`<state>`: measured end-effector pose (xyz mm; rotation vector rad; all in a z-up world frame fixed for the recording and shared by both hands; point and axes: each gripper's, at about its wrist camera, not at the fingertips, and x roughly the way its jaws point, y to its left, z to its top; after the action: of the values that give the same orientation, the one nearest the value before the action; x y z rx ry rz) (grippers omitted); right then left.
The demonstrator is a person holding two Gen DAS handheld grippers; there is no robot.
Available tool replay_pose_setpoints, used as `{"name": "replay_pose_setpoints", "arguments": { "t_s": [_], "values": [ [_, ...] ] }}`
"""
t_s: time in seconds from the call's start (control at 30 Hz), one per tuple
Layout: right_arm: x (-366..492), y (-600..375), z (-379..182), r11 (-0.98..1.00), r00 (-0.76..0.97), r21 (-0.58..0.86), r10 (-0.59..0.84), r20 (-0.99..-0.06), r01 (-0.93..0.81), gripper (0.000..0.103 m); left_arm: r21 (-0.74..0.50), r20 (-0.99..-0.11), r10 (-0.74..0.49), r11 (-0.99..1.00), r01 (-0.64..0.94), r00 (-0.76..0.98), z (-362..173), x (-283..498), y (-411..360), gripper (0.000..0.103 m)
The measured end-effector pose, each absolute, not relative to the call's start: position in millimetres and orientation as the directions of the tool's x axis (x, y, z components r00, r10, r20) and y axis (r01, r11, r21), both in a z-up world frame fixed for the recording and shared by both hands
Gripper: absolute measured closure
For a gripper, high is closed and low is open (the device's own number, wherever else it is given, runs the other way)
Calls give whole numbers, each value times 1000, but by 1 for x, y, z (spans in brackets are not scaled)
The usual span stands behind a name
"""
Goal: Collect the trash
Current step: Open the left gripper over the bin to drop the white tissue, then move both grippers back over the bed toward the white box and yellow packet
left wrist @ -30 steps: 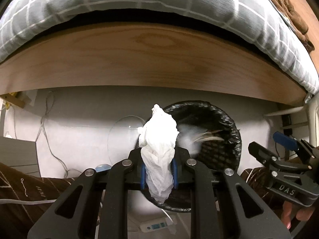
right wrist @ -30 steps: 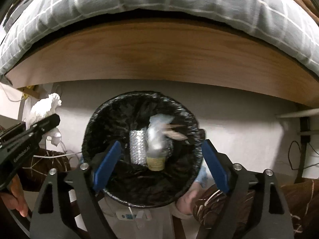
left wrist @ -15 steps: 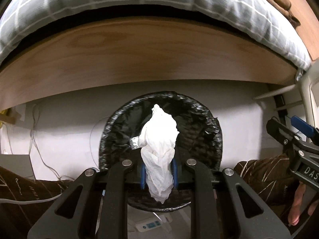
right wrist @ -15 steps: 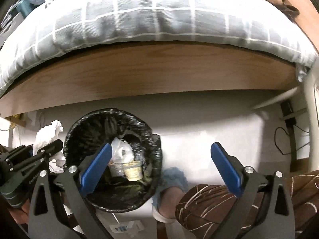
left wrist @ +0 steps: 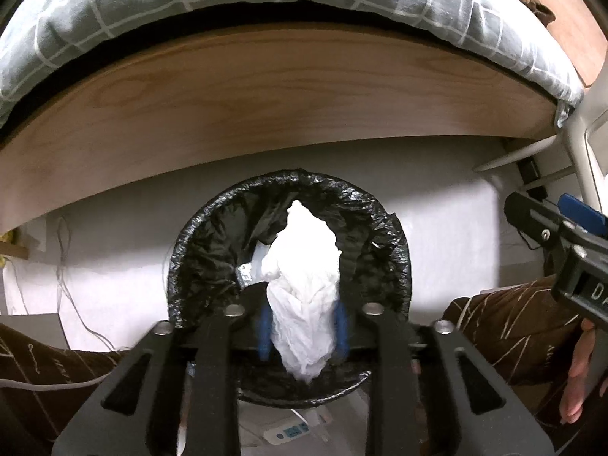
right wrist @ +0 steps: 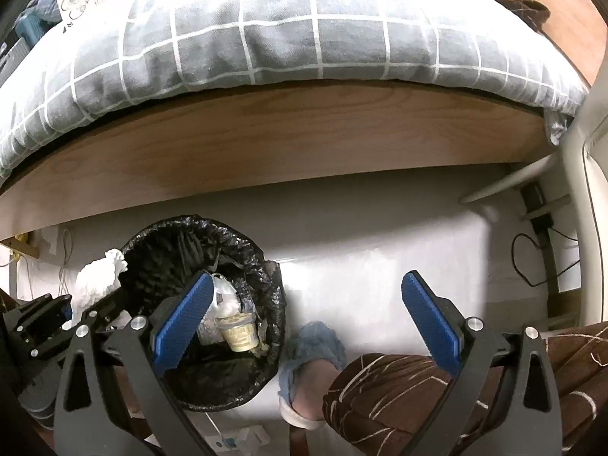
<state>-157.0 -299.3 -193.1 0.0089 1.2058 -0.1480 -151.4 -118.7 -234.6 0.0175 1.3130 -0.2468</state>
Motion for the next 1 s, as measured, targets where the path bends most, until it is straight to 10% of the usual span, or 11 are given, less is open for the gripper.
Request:
{"name": "replay_pose_setpoints", "arguments": {
  "t_s": [0.47,1.0],
  "values": [
    [-151,-281,-156,995,468,-61,-88,-879,73,8,-65,-909,-114,989,135,400,-192,-144,-85,7],
    [-124,-273,-89,998,652,-44,-61,-756,42,8,-42,-811,-66,998,55,582,-111,-102,-52,6]
  ]
}}
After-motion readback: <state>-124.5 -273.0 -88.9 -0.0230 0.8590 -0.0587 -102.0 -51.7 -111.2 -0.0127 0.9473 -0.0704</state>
